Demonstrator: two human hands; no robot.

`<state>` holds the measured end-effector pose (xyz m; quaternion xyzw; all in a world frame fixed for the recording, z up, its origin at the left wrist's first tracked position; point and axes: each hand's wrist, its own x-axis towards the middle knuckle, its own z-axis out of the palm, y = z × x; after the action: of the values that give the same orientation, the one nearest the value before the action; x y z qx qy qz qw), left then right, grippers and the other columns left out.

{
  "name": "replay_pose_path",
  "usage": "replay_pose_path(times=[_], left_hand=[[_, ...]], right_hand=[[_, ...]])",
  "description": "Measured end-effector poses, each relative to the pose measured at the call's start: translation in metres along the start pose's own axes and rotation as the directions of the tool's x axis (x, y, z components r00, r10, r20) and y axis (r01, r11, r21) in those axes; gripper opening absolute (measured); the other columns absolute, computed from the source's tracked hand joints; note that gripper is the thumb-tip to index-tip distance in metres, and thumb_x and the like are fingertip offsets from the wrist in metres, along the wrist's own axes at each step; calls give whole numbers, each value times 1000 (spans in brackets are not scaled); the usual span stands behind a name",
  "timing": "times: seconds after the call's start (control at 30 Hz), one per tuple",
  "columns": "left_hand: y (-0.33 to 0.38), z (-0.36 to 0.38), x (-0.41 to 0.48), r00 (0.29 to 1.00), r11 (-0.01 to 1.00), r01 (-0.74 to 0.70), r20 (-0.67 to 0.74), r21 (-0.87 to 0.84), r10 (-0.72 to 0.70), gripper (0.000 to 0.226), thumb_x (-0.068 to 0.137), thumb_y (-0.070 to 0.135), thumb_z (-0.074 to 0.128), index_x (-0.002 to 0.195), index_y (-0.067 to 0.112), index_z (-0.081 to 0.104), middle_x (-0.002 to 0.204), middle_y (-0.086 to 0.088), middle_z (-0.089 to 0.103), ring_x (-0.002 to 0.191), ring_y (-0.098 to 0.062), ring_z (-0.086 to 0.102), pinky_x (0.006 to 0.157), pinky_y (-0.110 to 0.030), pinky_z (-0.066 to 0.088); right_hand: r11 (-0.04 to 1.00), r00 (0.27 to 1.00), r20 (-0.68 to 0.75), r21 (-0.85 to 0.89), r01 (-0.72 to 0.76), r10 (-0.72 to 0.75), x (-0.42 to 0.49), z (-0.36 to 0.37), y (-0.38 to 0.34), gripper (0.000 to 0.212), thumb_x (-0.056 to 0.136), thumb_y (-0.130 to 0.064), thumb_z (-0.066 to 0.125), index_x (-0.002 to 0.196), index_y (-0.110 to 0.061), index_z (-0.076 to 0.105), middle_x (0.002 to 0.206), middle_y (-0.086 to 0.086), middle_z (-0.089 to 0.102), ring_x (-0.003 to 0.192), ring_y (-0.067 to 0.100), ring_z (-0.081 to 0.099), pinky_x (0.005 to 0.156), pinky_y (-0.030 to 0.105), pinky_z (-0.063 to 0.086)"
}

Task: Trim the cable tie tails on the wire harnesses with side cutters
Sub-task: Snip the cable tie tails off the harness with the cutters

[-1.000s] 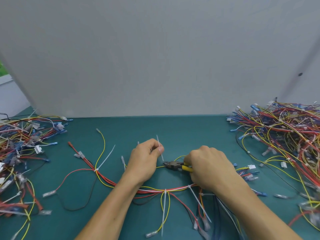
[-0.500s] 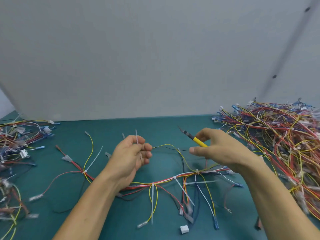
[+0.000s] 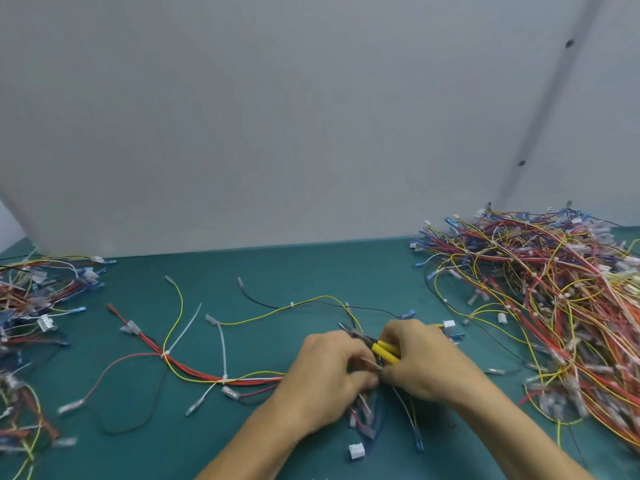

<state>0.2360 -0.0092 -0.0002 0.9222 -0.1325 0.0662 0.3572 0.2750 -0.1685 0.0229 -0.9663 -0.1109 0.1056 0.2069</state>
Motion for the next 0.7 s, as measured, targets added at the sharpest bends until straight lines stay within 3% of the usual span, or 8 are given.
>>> replay_pose_path(times=[0.13, 0.2, 0.3, 0.47, 0.57, 0.7], left_hand=[[2, 7, 1, 998, 988, 33, 53, 151, -41, 13, 85, 32, 67, 92, 23, 73, 91, 0, 62, 90, -16, 59, 81, -31, 46], [4, 10, 2, 996, 980, 71, 46, 188, -80, 15, 86, 36, 66, 89, 21, 67, 92, 0, 61, 90, -18, 58, 80, -33, 46], [8, 14, 3, 988, 971, 151, -1, 184, -153, 25, 84, 38, 66, 85, 24, 45, 92, 1, 60, 89, -25, 56, 73, -35, 47], [10, 23, 5, 990, 931, 139, -45, 339, -132, 21, 96, 41, 46, 95, 20, 51, 99, -2, 56, 96, -29, 55, 77, -39, 47], [7, 20, 4, 990, 966, 125, -96, 228, -106, 20, 97, 33, 41, 88, 19, 51, 86, 2, 52, 87, -23, 53, 76, -35, 44], [-3, -1, 8, 979, 977, 189, -60, -102, -196, 18, 88, 24, 63, 70, 25, 59, 55, 16, 54, 55, -1, 46, 57, -14, 35]], right_hand=[[988, 999, 21, 148, -40, 37, 1, -6, 10, 14, 71, -23, 69, 79, -26, 58, 81, -4, 64, 76, 14, 57, 58, 25, 41], [971, 999, 18, 235, -49, 46, 2, -8, 15, 13, 71, -20, 71, 80, -23, 63, 78, -2, 68, 70, 13, 58, 61, 27, 45], [932, 998, 29, 358, -60, 53, 5, -10, 20, 11, 71, -15, 73, 79, -19, 65, 68, -1, 69, 62, 15, 60, 62, 30, 47], [880, 987, -43, 460, -118, 155, 8, -12, 33, 11, 71, -7, 72, 75, -15, 65, 53, -1, 62, 47, 13, 54, 52, 27, 42], [925, 979, -111, 361, -120, 170, 6, -11, 34, 10, 72, -15, 72, 76, -20, 64, 66, -1, 67, 57, 14, 57, 51, 24, 40], [977, 979, -173, 204, -67, 103, 0, -17, 27, 13, 76, -29, 70, 75, -21, 60, 69, -2, 61, 68, 13, 52, 52, 26, 36]])
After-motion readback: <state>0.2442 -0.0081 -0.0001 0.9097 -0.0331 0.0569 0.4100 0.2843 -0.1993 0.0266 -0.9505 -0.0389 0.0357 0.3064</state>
